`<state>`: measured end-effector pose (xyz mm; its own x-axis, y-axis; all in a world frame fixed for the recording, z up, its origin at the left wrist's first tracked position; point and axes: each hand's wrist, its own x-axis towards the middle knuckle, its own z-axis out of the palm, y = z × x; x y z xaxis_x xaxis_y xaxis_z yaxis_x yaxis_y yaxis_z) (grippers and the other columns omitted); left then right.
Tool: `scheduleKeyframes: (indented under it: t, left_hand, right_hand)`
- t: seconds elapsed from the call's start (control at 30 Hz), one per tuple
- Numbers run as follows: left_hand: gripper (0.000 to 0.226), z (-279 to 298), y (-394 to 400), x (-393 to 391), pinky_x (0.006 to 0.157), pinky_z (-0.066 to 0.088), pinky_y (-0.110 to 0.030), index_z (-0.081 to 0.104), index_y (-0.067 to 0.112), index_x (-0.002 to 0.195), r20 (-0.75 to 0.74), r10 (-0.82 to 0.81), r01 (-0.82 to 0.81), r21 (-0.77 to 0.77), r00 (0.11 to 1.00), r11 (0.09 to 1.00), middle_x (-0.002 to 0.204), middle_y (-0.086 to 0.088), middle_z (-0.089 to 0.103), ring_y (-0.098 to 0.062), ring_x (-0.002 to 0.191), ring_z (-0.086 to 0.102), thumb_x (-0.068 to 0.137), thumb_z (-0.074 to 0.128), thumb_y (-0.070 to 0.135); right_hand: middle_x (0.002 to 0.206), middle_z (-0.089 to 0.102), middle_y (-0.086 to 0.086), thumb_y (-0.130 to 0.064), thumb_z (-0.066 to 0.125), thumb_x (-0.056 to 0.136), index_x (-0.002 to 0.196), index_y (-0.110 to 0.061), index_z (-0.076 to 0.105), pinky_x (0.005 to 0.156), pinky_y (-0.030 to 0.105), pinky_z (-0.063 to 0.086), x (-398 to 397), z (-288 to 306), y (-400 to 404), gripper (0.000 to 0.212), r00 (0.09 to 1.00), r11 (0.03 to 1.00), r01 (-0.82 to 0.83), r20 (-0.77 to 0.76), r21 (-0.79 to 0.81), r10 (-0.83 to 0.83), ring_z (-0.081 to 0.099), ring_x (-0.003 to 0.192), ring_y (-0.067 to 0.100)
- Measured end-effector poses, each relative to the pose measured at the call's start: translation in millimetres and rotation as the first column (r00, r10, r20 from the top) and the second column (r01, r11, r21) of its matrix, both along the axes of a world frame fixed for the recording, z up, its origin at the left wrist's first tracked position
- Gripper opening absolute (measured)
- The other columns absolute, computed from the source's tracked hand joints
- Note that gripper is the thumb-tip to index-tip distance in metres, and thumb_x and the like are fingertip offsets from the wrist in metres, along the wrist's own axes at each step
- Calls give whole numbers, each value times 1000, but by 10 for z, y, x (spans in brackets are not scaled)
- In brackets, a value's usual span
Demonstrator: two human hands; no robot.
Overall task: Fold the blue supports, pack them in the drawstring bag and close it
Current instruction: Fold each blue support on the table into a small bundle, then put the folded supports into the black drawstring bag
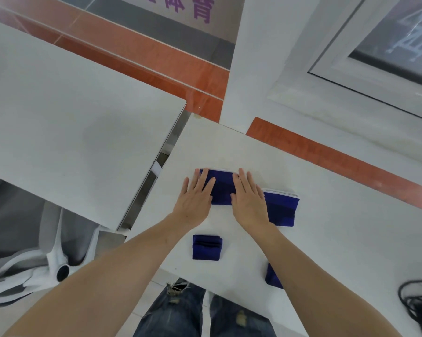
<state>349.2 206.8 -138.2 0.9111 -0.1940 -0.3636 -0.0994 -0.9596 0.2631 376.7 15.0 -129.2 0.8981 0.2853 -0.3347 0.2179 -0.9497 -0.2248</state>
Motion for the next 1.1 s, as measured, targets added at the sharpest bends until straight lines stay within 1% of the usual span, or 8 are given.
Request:
scheduleKeyframes:
  t: [0.13,0.27,0.47,0.57,0.73,0.83,0.93,1.1]
  left_hand:
    - [46,111,-101,-495,128,20,-46,36,17,154,8,97,-96,-51,995,994,168,-12,24,-30,158,17,109,39,24]
    - [39,147,-251,-976,115,36,-41,48,15,145,13,182,-179,-127,983,976,150,-7,49,-26,140,44,108,40,25]
    - [43,141,-367,-1453,116,37,-42,42,13,147,-48,135,-138,-82,990,987,152,-7,45,-27,140,43,106,45,28]
    - [59,85,-393,-1576,117,36,-44,37,13,152,-53,92,-94,-26,994,995,153,-9,43,-31,143,40,97,56,21]
    - [64,16,-428,-1556,117,37,-44,32,10,154,-49,49,-44,88,998,995,153,-13,43,-33,143,40,96,60,13]
    - [67,-30,-443,-1558,111,41,-44,32,12,154,-76,52,-44,101,996,994,153,-10,41,-31,142,40,96,65,15]
    - [67,-70,-482,-1612,103,44,-43,32,15,153,-92,41,-31,108,995,994,150,-8,42,-31,135,42,95,68,19]
    - [70,-80,-533,-1662,97,47,-42,32,15,151,-85,30,-22,89,996,996,140,-10,44,-31,122,48,95,71,28]
  right_hand:
    - [172,17,0,-25,41,109,161,-17,25,124,44,26,-388,169,-168,55,998,995,67,-1,74,-67,8,160,21]
    - [168,28,-3,-27,42,109,154,-21,40,122,40,28,-809,258,-466,46,992,981,126,0,145,-127,16,158,16]
    - [157,45,1,-22,44,107,146,-18,51,119,37,29,-1427,308,-1030,39,982,968,187,7,171,-191,34,149,19]
    - [155,46,1,-19,46,106,144,-17,53,118,39,31,-1665,266,-1259,39,972,959,231,-3,163,-234,36,148,19]
    - [157,41,2,-21,52,100,149,-17,45,119,42,30,-1925,173,-1522,49,963,957,267,-54,116,-262,31,149,22]
    - [159,36,2,-22,55,95,153,-17,36,119,43,29,-1997,89,-1595,62,961,966,257,-111,34,-252,29,149,24]
    - [154,41,3,-16,56,92,151,-19,36,112,43,36,-2067,-8,-1617,63,954,968,249,-171,5,-245,39,140,27]
    - [144,47,7,-17,60,93,149,-18,39,100,43,43,-2161,-85,-1538,60,942,951,310,-132,-17,-310,46,128,31]
